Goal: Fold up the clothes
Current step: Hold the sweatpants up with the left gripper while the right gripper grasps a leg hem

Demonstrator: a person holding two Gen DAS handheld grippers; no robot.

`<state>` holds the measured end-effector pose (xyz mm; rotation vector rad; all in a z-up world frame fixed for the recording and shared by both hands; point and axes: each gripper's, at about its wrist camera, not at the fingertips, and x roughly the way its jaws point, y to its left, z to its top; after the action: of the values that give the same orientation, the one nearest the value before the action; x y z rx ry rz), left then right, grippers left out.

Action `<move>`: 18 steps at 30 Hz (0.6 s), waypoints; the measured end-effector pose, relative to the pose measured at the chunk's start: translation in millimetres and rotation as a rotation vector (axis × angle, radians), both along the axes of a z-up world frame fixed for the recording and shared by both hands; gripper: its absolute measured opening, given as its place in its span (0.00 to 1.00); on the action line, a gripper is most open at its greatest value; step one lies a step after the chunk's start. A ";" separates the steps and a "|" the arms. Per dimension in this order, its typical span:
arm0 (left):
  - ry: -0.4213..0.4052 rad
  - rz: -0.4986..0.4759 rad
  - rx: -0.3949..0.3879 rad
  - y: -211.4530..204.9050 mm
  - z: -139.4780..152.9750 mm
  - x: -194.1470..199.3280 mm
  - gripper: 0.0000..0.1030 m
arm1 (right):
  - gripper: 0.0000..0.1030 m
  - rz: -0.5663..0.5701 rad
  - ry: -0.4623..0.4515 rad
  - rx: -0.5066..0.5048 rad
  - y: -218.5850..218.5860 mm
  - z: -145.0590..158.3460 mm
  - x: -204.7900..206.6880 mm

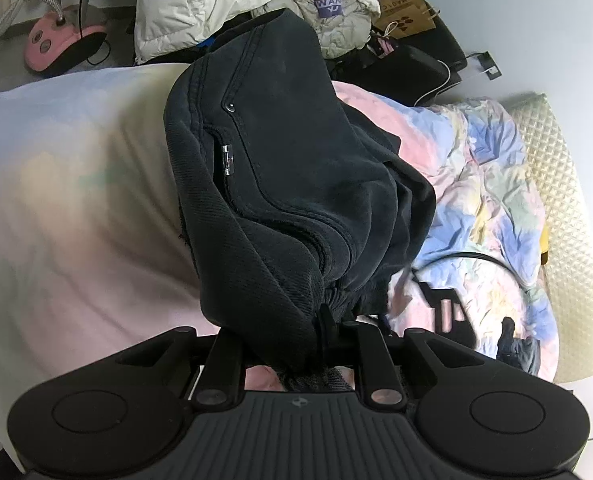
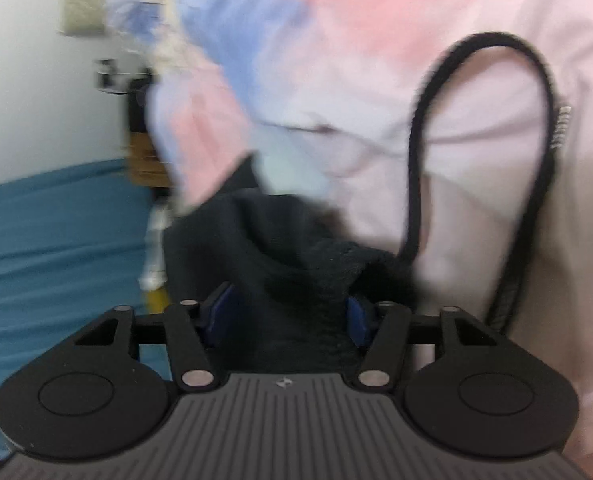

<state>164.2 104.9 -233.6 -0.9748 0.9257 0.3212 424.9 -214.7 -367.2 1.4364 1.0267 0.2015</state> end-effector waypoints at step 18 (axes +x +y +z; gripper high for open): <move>-0.093 0.005 0.035 -55.2 46.9 -90.8 0.17 | 0.06 0.247 -0.261 -0.268 -51.9 155.1 -38.4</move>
<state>73.4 49.7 -186.7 -0.9523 0.8308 0.2932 386.5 -266.6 -212.1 1.0102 0.9718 0.4042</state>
